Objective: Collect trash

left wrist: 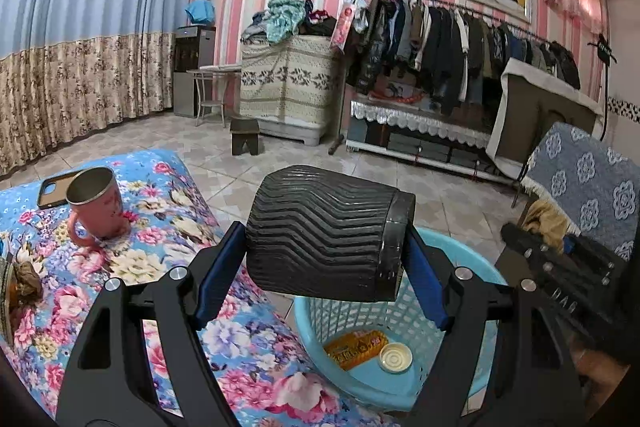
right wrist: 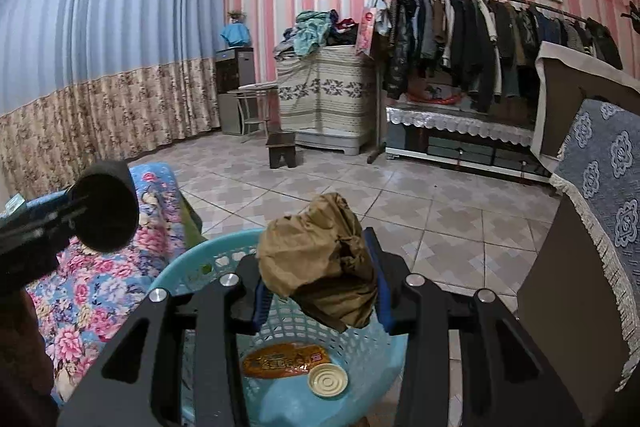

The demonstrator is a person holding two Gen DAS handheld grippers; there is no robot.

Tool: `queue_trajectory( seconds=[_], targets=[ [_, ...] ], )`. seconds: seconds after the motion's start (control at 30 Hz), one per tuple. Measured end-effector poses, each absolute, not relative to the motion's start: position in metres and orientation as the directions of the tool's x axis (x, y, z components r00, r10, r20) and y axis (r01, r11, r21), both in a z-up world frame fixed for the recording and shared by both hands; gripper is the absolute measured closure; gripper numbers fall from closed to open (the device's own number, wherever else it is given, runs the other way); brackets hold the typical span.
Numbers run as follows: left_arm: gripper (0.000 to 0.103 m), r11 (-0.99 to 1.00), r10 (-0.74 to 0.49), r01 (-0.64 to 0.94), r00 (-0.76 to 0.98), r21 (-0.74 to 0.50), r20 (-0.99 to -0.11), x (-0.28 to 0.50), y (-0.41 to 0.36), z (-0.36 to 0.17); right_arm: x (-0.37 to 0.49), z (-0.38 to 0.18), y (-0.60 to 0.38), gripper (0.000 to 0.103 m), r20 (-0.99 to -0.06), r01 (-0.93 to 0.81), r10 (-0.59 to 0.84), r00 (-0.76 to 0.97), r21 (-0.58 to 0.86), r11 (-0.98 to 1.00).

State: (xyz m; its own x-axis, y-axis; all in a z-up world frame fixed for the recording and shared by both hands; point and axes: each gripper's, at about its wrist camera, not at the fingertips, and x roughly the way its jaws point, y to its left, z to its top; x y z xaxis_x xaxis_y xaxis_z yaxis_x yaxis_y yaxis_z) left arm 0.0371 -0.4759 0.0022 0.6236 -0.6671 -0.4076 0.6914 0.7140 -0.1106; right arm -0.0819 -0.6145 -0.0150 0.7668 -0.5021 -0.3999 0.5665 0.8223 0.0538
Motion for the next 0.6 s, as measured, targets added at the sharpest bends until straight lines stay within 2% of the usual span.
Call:
queue_trajectory(
  seconds=[0.4, 0.6],
  targets=[
    [0.028, 0.663, -0.696, 0.742, 0.562, -0.1, -0.446, 0.036, -0.49, -0.009, -0.091, -0.012, -0.627, 0.063, -0.404, 0.585, -0.516, 0.755, 0.062, 0.808],
    [0.028, 0.651, -0.709, 0.746, 0.532, -0.14, -0.464, 0.038, -0.495, -0.016, -0.095, -0.012, -0.631, 0.063, -0.408, 0.594, -0.524, 0.748, 0.061, 0.802]
  ],
)
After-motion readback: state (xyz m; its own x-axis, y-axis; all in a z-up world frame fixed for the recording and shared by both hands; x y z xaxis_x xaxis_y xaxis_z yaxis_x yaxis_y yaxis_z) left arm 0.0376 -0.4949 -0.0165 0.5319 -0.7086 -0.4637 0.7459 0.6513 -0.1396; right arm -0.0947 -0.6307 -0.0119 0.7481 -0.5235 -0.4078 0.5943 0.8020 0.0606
